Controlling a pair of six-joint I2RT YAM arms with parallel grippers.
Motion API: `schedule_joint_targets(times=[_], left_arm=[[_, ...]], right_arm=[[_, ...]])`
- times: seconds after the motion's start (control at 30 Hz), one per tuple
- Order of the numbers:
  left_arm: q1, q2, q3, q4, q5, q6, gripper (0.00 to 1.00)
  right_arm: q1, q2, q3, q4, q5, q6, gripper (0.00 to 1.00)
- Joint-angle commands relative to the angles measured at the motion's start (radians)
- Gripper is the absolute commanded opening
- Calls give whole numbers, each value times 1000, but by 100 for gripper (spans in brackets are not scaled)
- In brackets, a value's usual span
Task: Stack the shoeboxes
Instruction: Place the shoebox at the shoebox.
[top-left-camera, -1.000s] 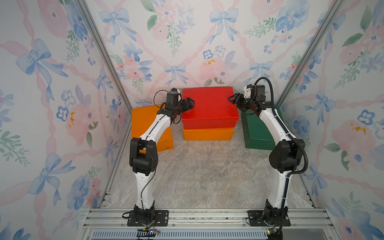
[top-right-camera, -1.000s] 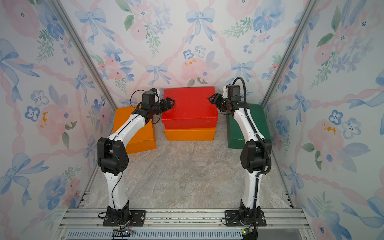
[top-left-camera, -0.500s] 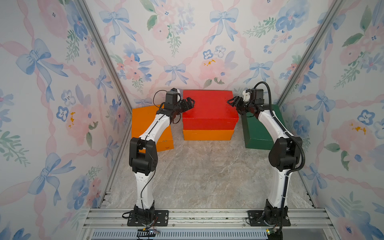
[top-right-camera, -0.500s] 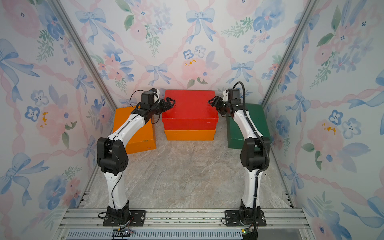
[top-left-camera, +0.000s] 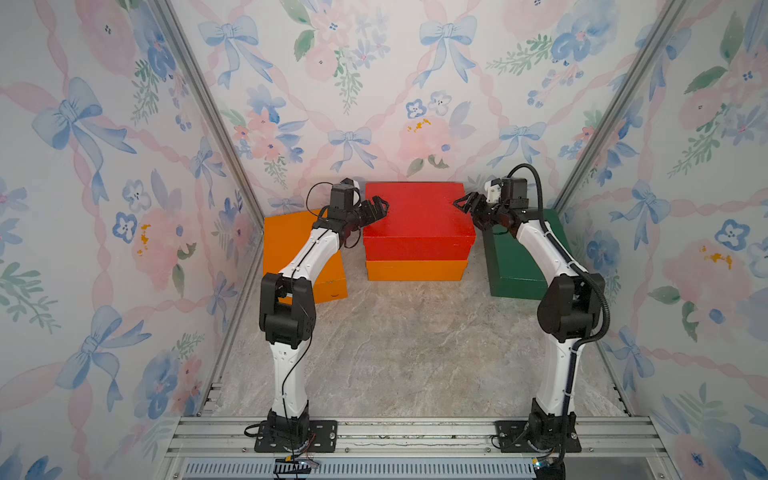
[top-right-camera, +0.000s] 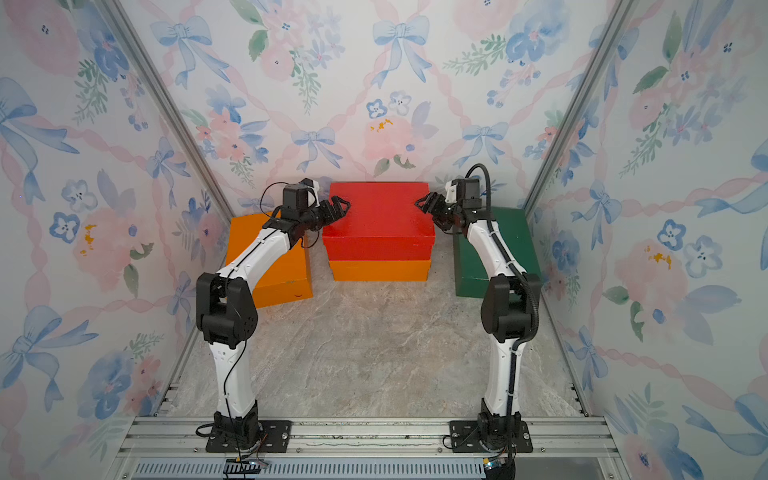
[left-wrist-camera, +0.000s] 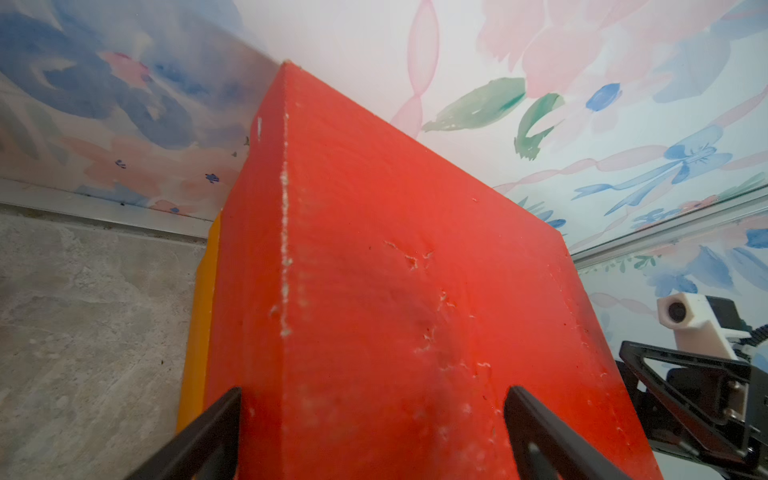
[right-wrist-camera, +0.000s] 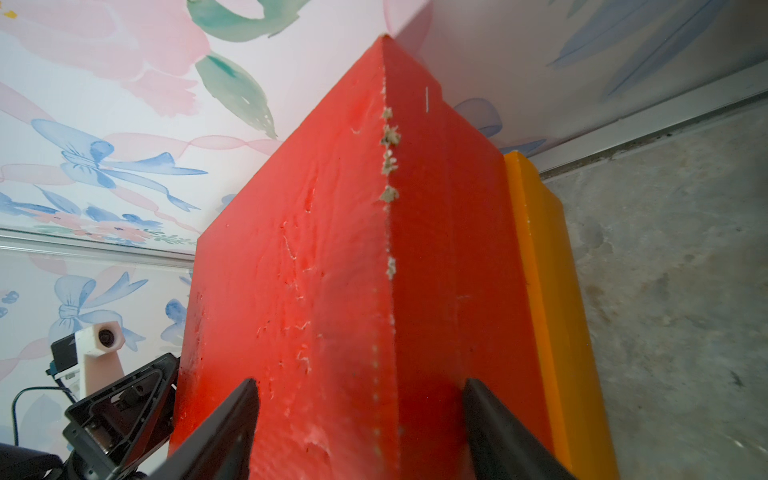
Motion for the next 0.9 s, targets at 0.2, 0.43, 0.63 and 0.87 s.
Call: schedule_joint_targets(times=[0.2, 0.43, 0.63, 0.87], left_arm=[[7, 25, 35, 32, 32, 15, 98], [13, 15, 31, 30, 18, 23, 98], [30, 13, 28, 30, 12, 25, 98], [46, 10, 29, 31, 6, 26, 98]], right_arm=[[-4, -5, -8, 29, -44, 1, 79], [-14, -2, -9, 22, -40, 8, 90], [-31, -3, -13, 9, -22, 4, 98], [-45, -2, -11, 6, -18, 4, 100]])
